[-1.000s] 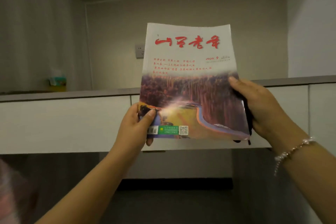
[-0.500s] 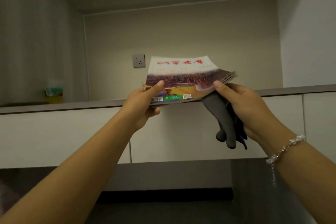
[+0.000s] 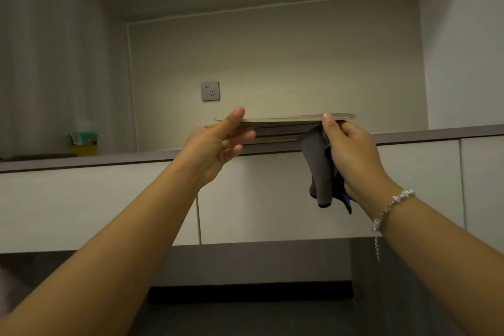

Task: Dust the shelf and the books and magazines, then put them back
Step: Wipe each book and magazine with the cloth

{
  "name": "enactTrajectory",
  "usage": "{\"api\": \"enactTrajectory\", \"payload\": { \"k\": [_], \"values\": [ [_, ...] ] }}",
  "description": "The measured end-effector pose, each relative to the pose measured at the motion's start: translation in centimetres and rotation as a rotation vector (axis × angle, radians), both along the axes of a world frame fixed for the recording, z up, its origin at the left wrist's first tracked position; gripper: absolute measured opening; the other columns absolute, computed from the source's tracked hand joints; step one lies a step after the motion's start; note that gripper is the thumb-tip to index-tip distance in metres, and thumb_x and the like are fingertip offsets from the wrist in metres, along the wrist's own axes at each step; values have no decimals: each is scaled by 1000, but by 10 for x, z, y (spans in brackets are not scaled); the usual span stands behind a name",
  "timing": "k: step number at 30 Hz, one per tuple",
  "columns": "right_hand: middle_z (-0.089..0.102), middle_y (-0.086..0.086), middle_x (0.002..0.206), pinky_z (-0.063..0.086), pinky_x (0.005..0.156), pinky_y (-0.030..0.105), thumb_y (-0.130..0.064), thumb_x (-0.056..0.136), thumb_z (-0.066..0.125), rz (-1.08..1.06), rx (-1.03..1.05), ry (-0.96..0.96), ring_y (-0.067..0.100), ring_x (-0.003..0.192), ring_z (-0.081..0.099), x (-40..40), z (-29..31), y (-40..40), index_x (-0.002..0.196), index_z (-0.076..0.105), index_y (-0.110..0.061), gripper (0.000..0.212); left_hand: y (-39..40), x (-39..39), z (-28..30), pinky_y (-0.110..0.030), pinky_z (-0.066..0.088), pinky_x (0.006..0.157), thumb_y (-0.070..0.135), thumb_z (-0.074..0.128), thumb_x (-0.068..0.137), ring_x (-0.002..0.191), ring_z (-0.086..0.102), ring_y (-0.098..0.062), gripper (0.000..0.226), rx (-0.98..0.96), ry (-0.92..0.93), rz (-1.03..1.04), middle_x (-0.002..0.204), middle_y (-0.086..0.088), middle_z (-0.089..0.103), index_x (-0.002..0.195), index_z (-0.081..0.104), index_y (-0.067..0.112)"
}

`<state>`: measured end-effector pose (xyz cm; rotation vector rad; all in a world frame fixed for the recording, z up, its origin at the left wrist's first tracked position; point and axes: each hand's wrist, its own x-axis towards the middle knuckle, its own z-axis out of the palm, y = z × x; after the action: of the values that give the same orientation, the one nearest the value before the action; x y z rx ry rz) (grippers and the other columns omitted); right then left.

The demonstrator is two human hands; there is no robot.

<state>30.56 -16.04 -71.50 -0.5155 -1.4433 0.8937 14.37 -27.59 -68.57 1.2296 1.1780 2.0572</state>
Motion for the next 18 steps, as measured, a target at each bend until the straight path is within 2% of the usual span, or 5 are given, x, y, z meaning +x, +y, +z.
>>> {"api": "enactTrajectory", "payload": {
  "k": [3, 6, 10, 16, 18],
  "values": [
    [38, 3, 59, 29, 54, 28, -51, 91, 49, -32, 6, -51, 15, 59, 36, -7, 5, 6, 64, 46, -9, 51, 12, -5, -4, -15, 47, 43, 47, 68, 76, 58, 69, -10, 41, -47, 43, 242, 79, -3, 73, 94, 64, 11],
    [34, 1, 52, 29, 55, 29, -54, 89, 52, -58, -31, -110, 16, 54, 34, -15, 8, 14, 53, 36, -16, 54, 23, -9, -5, -14, 41, 40, 58, 66, 73, 59, 70, -12, 52, -98, -18, 286, 75, -4, 72, 89, 65, 8],
    [49, 2, 63, 43, 68, 32, -55, 86, 57, -44, -170, -84, 15, 60, 45, -23, 16, 20, 61, 47, -13, 50, 34, -7, -3, -14, 36, 37, 60, 65, 75, 58, 69, -14, 53, -143, -69, 307, 70, -4, 69, 82, 63, 8],
    [49, 0, 67, 46, 71, 32, -53, 88, 56, -93, -217, -83, 14, 62, 46, -31, 24, 20, 67, 46, -13, 46, 39, -6, 0, -15, 33, 37, 65, 57, 79, 62, 70, -16, 54, -238, -80, 331, 63, -1, 66, 78, 59, 11],
    [48, 0, 64, 43, 66, 30, -51, 89, 55, -54, -203, -72, 14, 61, 46, -30, 16, 14, 64, 46, -13, 47, 37, -5, -5, -15, 36, 37, 63, 56, 81, 63, 71, -17, 53, -221, -68, 327, 66, -2, 67, 81, 62, 11]
  ]
}}
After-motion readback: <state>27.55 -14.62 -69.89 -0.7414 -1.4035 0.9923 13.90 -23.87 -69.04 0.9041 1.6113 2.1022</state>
